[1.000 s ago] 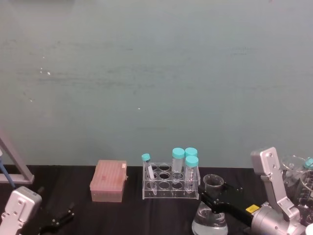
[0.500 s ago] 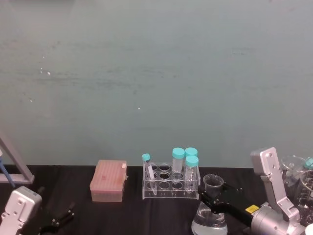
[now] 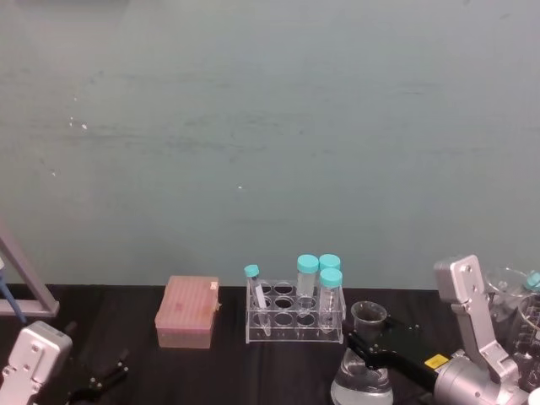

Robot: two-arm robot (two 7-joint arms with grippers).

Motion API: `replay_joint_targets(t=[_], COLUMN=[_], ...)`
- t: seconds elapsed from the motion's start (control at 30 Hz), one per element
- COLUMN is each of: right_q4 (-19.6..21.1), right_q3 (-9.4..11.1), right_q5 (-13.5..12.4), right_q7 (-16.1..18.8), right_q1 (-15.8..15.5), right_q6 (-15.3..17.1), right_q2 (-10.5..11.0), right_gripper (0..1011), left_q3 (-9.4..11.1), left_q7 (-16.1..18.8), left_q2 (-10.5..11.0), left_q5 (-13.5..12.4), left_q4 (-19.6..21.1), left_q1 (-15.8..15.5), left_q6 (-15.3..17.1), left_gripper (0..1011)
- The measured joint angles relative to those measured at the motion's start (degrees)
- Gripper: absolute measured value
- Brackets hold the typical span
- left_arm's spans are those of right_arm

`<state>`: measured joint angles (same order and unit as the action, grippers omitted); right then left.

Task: Pick up the beaker with the right gripper, shake it three times, and then put it down.

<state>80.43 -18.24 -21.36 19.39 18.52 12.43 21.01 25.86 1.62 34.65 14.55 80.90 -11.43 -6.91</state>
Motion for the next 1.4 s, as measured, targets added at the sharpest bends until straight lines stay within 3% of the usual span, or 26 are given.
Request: replay_joint_targets(t=[0.8,1.4], right_q4=[1.6,1.09], right_q3=[0.77,0.03], right_q5=[-0.21,-0.46], right_q7=[-0.67,-0.18], right_q1=[-1.08,-0.9], right_q6=[0.39,0.57], right_q2=[0.47,0.11], right_gripper=[450,450], left_q3=[0.0,0.0], left_q7=[0.0,0.0], left_q2=[0.0,0.0], left_q5=[0.0,0.0], left_q4=[0.0,0.0], left_q1=[0.0,0.0], left_q6=[0.0,0.0], left_gripper=[1000,1000])
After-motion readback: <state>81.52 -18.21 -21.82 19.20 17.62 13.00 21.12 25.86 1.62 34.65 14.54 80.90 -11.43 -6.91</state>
